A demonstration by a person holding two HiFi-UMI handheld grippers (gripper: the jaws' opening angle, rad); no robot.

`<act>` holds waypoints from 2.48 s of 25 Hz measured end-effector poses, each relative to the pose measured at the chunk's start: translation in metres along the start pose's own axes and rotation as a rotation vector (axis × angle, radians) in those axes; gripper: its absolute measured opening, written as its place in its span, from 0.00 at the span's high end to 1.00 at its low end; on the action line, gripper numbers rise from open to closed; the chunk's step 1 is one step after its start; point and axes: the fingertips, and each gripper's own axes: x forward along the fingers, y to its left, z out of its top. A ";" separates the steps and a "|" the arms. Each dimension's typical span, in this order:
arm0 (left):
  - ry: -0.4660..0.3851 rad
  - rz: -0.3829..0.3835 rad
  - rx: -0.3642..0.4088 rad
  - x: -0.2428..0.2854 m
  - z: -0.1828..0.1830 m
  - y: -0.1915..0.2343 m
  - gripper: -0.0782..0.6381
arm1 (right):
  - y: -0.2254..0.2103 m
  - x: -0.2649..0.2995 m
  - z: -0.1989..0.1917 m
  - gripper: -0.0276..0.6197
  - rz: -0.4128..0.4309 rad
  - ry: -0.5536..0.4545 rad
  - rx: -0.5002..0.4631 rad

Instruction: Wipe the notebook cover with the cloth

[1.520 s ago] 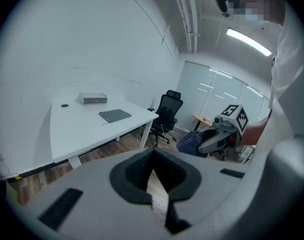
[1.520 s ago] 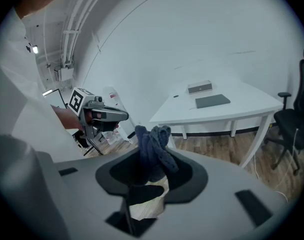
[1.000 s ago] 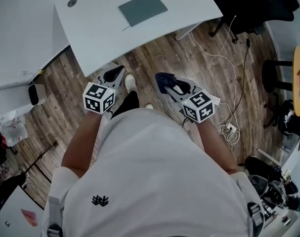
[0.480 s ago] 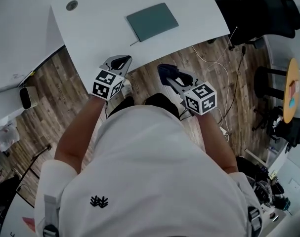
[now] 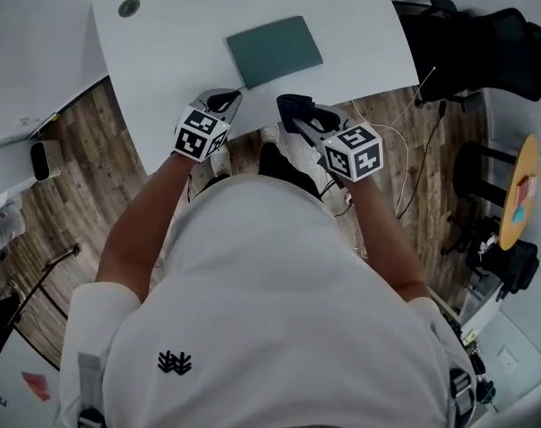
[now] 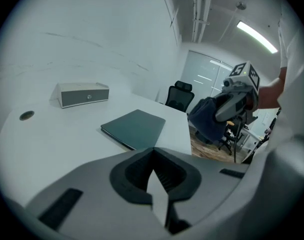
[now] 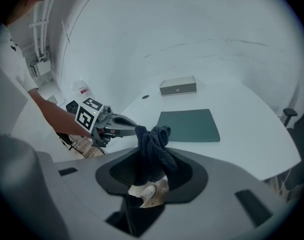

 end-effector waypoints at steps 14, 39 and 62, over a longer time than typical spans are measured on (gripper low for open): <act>0.145 0.122 -0.016 0.037 -0.025 0.024 0.88 | -0.029 0.088 0.042 0.75 0.214 0.099 -0.066; 0.220 0.147 0.056 0.042 -0.034 0.021 0.88 | -0.072 0.106 0.023 0.75 0.213 0.175 -0.057; 0.233 0.119 0.052 0.044 -0.033 0.019 0.88 | -0.135 0.062 0.043 0.75 0.094 0.213 -0.048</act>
